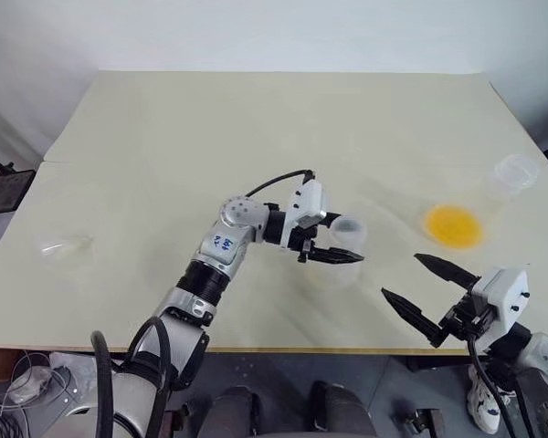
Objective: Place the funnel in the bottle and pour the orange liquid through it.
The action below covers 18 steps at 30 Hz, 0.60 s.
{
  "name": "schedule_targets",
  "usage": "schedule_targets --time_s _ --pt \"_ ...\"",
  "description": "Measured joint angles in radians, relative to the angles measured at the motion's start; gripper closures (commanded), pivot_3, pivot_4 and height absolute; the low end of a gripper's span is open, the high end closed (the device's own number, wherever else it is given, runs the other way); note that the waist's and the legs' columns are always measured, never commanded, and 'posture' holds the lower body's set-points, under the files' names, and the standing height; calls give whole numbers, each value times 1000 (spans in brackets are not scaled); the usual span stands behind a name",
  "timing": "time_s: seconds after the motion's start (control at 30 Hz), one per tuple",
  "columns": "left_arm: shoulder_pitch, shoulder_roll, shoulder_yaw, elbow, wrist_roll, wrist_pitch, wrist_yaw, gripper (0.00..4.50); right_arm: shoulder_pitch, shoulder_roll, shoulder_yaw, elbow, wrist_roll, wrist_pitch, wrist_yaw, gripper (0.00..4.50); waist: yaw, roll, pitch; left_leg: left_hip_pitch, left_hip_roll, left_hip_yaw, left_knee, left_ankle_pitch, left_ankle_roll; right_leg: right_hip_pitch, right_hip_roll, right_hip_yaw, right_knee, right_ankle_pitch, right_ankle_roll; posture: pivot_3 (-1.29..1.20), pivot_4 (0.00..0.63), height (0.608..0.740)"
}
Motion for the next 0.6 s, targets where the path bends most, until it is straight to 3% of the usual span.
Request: schedule_targets --time_s 0.07,0.3,0.6 --pt "-10 -8 0 11 9 -9 0 2018 11 5 -1 0 -4 -1 -8 0 0 0 0 0 0 0 0 0 0 0 0 0 0 0 0 0 150 740" --pt "-25 -28 -2 41 36 -17 9 43 24 20 -13 -6 -6 -2 -27 0 0 0 0 0 0 0 0 0 1 0 0 1 0 0 0 0 150 740" --pt "-25 -21 4 38 35 31 8 43 25 20 -34 -9 -6 -3 -31 0 0 0 0 0 0 0 0 -1 1 0 0 1 0 0 0 0 150 740"
